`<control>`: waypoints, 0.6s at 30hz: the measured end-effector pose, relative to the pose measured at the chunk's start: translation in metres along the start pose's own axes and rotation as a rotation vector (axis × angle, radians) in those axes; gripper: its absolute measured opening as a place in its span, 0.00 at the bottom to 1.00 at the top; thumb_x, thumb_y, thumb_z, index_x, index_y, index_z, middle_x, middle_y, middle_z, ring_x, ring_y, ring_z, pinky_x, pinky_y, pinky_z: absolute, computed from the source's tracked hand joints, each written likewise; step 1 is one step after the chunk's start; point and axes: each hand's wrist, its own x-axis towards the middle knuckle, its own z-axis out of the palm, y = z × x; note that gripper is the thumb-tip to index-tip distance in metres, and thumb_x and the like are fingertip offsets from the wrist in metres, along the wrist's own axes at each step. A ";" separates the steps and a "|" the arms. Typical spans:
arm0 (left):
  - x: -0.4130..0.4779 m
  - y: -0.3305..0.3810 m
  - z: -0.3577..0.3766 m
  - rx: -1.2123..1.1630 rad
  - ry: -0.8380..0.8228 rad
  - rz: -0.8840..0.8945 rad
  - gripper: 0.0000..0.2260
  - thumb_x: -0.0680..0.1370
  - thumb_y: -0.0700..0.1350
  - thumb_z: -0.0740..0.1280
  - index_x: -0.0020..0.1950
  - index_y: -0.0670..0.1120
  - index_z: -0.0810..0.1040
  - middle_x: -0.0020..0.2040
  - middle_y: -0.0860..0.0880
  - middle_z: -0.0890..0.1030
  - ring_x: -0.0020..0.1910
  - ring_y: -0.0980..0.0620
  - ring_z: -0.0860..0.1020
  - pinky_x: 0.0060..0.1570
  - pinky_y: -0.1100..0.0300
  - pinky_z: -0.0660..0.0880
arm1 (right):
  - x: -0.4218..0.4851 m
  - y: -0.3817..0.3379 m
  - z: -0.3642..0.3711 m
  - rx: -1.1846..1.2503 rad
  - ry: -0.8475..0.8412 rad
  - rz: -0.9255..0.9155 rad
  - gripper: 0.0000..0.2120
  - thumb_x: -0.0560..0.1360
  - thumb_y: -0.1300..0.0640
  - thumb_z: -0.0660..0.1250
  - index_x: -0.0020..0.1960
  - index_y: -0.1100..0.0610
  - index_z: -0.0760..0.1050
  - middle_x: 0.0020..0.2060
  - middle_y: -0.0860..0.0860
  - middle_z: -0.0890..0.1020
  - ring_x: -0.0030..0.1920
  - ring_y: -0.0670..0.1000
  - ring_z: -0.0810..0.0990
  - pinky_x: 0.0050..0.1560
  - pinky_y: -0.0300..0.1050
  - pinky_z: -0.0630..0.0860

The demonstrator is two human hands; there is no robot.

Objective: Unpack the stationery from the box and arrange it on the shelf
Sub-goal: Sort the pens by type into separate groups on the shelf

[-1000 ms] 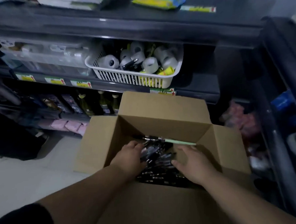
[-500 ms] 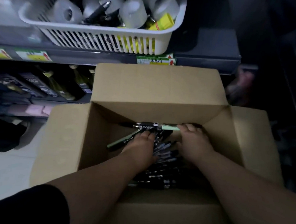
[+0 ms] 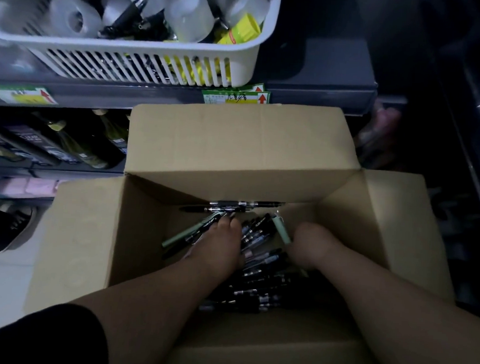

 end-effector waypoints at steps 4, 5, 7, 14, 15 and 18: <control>0.004 0.003 -0.002 -0.001 -0.039 0.012 0.30 0.76 0.54 0.66 0.73 0.44 0.61 0.67 0.42 0.68 0.64 0.43 0.72 0.62 0.52 0.69 | -0.001 -0.001 -0.003 0.080 0.027 -0.018 0.16 0.77 0.54 0.64 0.61 0.61 0.76 0.60 0.58 0.80 0.60 0.57 0.78 0.53 0.42 0.74; 0.004 0.004 -0.004 0.005 -0.049 0.007 0.30 0.77 0.53 0.65 0.74 0.44 0.59 0.68 0.42 0.69 0.64 0.43 0.71 0.62 0.53 0.69 | -0.001 -0.001 -0.004 0.112 0.035 -0.020 0.16 0.77 0.54 0.64 0.61 0.61 0.76 0.60 0.58 0.80 0.60 0.57 0.78 0.51 0.41 0.73; 0.003 0.005 -0.006 0.022 -0.067 -0.006 0.29 0.78 0.51 0.64 0.75 0.44 0.58 0.68 0.41 0.69 0.64 0.42 0.72 0.62 0.53 0.68 | -0.005 0.000 -0.007 0.182 0.041 -0.011 0.16 0.78 0.52 0.64 0.61 0.61 0.74 0.61 0.58 0.79 0.60 0.57 0.78 0.50 0.40 0.71; -0.005 0.013 -0.019 -0.058 0.006 -0.018 0.19 0.79 0.45 0.62 0.68 0.40 0.64 0.65 0.40 0.71 0.61 0.40 0.74 0.57 0.54 0.71 | -0.029 0.007 -0.018 0.382 0.089 -0.029 0.12 0.77 0.51 0.64 0.56 0.58 0.76 0.54 0.57 0.81 0.55 0.56 0.79 0.45 0.39 0.69; -0.008 0.015 -0.023 -0.062 0.017 0.001 0.17 0.80 0.45 0.61 0.66 0.39 0.65 0.64 0.40 0.71 0.60 0.41 0.73 0.56 0.55 0.70 | -0.035 0.007 -0.020 0.407 0.095 -0.046 0.12 0.78 0.51 0.64 0.55 0.58 0.77 0.53 0.57 0.82 0.54 0.56 0.79 0.45 0.40 0.70; -0.018 0.019 -0.036 -0.116 0.054 0.039 0.15 0.78 0.45 0.63 0.63 0.40 0.68 0.61 0.41 0.74 0.58 0.42 0.75 0.54 0.55 0.71 | -0.054 0.010 -0.024 0.529 0.125 -0.094 0.11 0.78 0.51 0.64 0.55 0.57 0.77 0.49 0.54 0.82 0.48 0.54 0.80 0.40 0.41 0.72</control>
